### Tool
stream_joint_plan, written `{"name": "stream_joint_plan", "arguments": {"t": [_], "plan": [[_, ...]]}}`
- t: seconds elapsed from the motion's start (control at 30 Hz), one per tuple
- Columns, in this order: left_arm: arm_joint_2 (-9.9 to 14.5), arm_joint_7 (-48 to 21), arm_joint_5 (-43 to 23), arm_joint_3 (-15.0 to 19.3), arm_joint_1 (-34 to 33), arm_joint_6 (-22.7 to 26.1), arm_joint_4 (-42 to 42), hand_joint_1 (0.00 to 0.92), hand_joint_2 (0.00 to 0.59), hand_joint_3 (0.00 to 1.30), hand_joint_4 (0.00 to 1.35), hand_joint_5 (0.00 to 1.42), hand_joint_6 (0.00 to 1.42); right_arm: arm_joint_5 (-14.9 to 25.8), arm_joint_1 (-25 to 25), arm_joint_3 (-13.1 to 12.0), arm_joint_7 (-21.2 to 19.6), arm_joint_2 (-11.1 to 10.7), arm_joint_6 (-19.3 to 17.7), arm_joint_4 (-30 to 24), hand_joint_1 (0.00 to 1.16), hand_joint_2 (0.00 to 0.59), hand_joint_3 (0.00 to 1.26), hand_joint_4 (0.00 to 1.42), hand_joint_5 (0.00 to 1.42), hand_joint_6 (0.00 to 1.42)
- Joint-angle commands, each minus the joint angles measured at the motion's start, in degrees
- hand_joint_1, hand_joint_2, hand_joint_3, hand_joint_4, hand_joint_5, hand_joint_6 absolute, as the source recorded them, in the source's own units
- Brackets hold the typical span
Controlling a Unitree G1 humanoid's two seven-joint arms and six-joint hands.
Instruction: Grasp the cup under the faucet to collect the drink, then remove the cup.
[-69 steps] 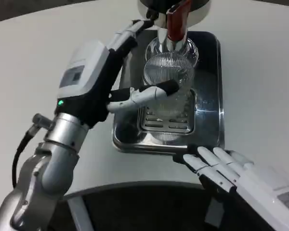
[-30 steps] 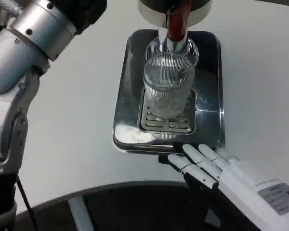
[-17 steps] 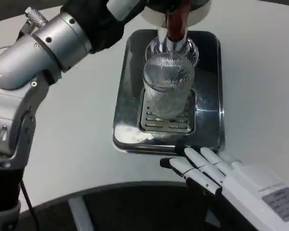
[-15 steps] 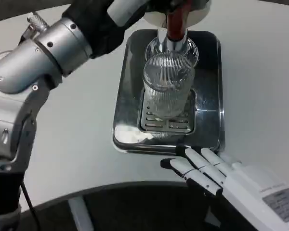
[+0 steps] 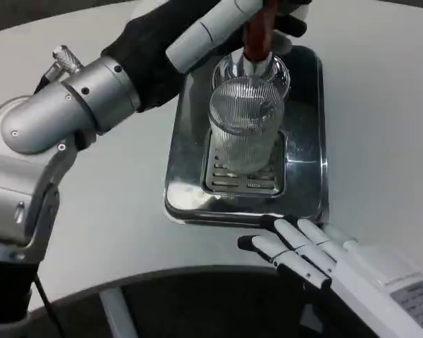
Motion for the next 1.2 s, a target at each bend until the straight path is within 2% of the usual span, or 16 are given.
{"name": "stream_joint_plan", "arguments": {"t": [0.03, 0.73, 1.2], "plan": [[1.2, -1.7, 2.5, -1.7, 1.9, -2.5, 1.6, 0.0, 0.094, 0.16, 0.1, 0.21, 0.27, 0.8, 0.4, -0.2, -0.1, 5.3, -0.9, -0.8, 0.46, 0.46, 0.11, 0.0, 0.0, 0.0], [3.7, -3.1, 10.6, -5.7, 0.9, -12.9, 4.0, 0.0, 0.084, 0.14, 0.05, 0.13, 0.16, 1.4, 0.8, -0.5, 0.1, 5.6, -0.5, -0.8, 0.46, 0.46, 0.11, 0.0, 0.0, 0.0], [5.0, -3.1, 14.2, -7.3, 0.8, -16.5, 4.9, 0.0, 0.077, 0.12, 0.02, 0.08, 0.13, 0.6, 0.7, 0.8, 0.3, 6.0, 2.1, -0.8, 0.46, 0.46, 0.11, 0.0, 0.0, 0.0]]}}
